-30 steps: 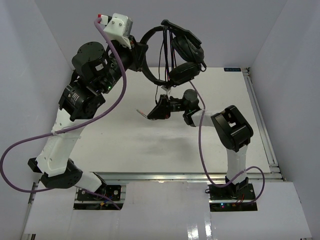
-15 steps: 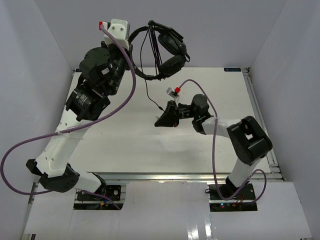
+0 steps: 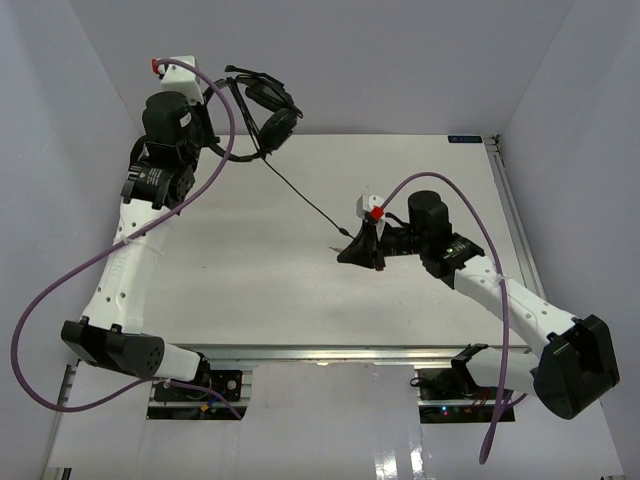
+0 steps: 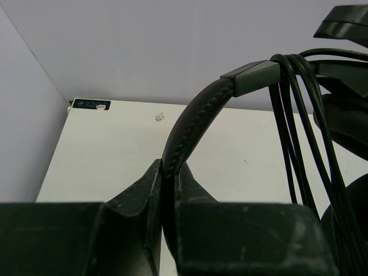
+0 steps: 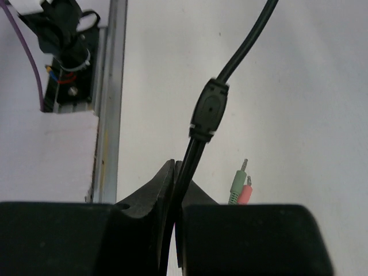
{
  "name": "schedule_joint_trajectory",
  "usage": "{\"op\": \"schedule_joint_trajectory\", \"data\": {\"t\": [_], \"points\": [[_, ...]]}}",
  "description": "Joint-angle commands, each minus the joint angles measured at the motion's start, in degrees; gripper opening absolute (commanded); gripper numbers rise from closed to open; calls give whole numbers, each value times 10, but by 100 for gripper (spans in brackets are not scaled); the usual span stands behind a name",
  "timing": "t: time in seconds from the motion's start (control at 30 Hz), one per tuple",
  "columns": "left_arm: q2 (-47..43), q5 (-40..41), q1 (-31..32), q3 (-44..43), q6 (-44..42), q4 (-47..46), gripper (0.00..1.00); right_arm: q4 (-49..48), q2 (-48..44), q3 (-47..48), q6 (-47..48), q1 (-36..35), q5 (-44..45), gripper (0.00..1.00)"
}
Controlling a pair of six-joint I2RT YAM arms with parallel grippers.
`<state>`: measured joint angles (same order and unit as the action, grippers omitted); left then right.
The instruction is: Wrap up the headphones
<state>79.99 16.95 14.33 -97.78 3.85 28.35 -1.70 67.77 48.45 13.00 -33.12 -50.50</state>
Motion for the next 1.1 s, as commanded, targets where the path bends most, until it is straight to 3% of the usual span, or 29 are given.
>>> {"op": "schedule_joint_trajectory", "data": {"t": [0.0,0.3,0.57,0.87,1.07], "points": [[-22,-48,-32,11,40,-43,0,141,-34,1,125,-4,63,8],[14,-73,-59,105,31,-69,0,254,-20,176,259,-16,166,8],[38,-137,-53,196,25,-82,0,248,39,307,345,-68,321,8],[60,-134,64,301,5,-95,0,185,119,385,402,-103,401,8],[75,-142,84,330,17,-114,0,184,140,423,397,-114,393,8]]}}
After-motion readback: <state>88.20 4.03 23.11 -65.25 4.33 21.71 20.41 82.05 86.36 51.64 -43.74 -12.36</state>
